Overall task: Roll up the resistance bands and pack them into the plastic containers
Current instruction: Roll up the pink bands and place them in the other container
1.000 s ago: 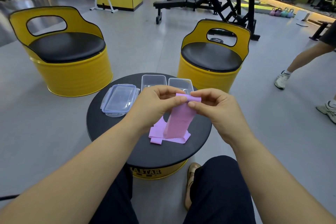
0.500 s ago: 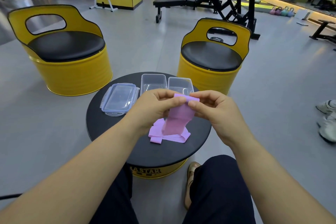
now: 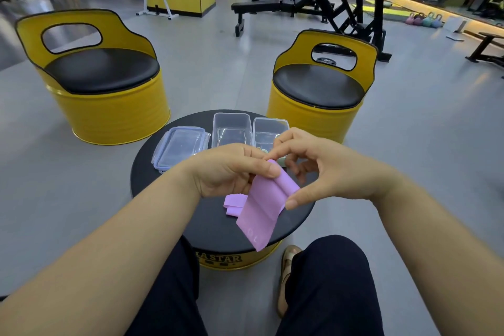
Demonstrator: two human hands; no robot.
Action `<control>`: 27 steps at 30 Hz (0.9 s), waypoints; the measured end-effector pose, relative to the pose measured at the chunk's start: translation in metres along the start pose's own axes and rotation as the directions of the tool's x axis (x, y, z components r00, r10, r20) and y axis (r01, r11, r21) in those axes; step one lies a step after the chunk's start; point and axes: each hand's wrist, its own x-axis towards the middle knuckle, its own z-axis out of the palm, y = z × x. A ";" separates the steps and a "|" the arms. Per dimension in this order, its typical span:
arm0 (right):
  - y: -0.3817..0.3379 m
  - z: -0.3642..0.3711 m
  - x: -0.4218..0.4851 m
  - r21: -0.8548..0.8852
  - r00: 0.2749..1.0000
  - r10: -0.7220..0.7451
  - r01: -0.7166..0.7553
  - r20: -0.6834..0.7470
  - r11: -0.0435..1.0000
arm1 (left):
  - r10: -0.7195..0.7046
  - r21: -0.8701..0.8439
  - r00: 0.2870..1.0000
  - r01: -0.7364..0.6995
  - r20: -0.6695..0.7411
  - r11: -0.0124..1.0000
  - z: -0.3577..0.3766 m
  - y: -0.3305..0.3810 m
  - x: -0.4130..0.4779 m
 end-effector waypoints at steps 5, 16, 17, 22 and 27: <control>-0.001 0.003 -0.001 -0.023 0.997 -0.059 0.058 -0.053 0.998 | 0.043 -0.085 0.999 -0.041 0.025 0.996 0.001 -0.007 0.001; 0.001 -0.003 -0.001 0.015 0.998 -0.050 0.051 -0.040 0.999 | 0.103 -0.029 0.990 -0.106 -0.093 0.994 0.009 -0.010 0.003; 0.002 -0.004 -0.001 0.013 0.998 -0.041 0.041 -0.040 0.999 | 0.105 -0.032 0.990 -0.109 -0.096 0.994 0.009 -0.009 0.002; 0.008 -0.001 -0.004 0.092 0.996 0.033 -0.026 -0.077 0.995 | 0.110 -0.022 0.976 -0.117 -0.189 0.993 0.006 -0.010 0.000; 0.014 0.018 0.001 0.337 0.908 0.157 -0.018 -0.388 0.941 | 0.128 -0.024 0.911 -0.149 -0.391 0.988 0.009 -0.011 0.002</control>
